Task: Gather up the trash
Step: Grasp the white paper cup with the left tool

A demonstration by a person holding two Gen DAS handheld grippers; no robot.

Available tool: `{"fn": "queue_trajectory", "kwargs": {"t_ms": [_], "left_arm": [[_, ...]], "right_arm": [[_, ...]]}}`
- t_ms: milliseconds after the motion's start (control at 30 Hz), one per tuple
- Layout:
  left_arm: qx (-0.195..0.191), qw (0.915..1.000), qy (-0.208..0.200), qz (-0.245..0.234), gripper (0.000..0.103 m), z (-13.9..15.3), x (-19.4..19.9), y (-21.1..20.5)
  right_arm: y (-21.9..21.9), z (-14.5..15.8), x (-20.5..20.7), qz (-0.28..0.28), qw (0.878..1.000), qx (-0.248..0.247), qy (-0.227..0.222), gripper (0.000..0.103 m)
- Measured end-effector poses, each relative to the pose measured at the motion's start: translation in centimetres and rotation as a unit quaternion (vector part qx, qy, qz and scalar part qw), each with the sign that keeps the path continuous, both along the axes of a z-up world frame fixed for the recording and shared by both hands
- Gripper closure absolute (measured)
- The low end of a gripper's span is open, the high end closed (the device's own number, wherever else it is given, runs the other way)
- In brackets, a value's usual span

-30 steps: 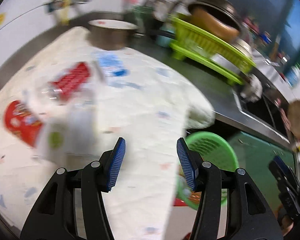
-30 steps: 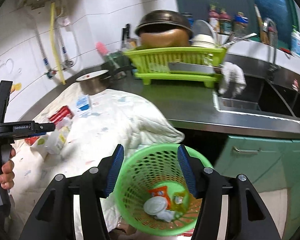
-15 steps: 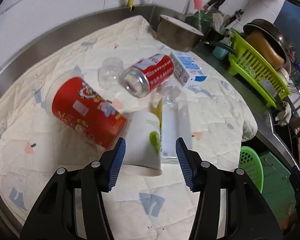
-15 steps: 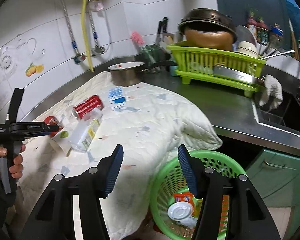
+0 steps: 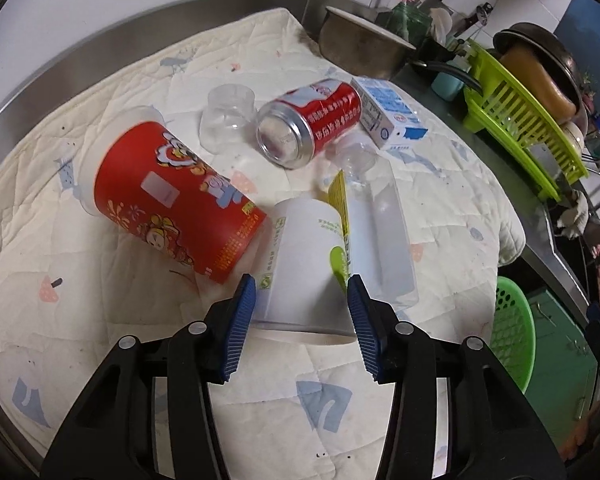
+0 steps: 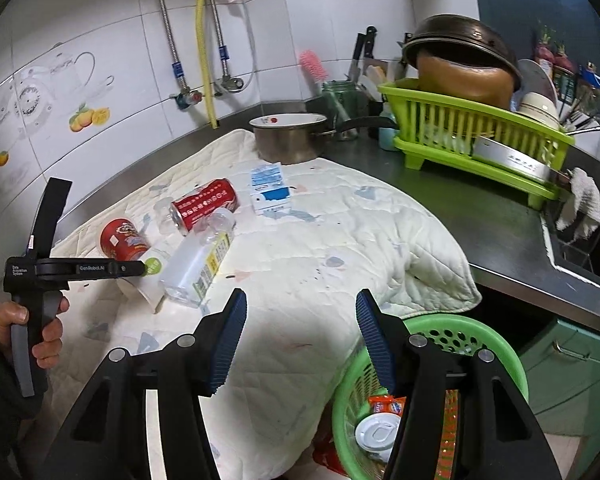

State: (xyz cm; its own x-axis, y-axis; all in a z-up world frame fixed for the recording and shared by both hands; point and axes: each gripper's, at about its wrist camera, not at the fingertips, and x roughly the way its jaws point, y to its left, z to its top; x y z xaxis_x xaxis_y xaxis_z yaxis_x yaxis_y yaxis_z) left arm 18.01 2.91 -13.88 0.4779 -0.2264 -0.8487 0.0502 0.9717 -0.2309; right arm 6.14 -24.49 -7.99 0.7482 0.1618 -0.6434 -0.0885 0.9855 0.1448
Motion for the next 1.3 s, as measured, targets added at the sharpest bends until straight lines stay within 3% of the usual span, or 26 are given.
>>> {"fn": "queue_trajectory", "kwargs": {"t_ms": [500, 1067, 1300], "left_arm": [[0.001, 0.9996, 0.027, -0.007, 0.041, -1.2, 0.6, -0.3], [0.017, 0.9995, 0.02, -0.018, 0.045, -1.1, 0.5, -1.0], [-0.01, 0.9998, 0.015, -0.001, 0.048, -0.2, -1.2, 0.8]], "right_arm": [[1.4, -0.1, 1.2, 0.021, 1.0, -0.001, 0.004, 0.047], [3.0, -1.1, 3.5, 0.047, 0.998, 0.017, 0.028, 0.047], [5.5, -1.0, 6.4, 0.077, 0.995, 0.034, 0.047, 0.047]]}}
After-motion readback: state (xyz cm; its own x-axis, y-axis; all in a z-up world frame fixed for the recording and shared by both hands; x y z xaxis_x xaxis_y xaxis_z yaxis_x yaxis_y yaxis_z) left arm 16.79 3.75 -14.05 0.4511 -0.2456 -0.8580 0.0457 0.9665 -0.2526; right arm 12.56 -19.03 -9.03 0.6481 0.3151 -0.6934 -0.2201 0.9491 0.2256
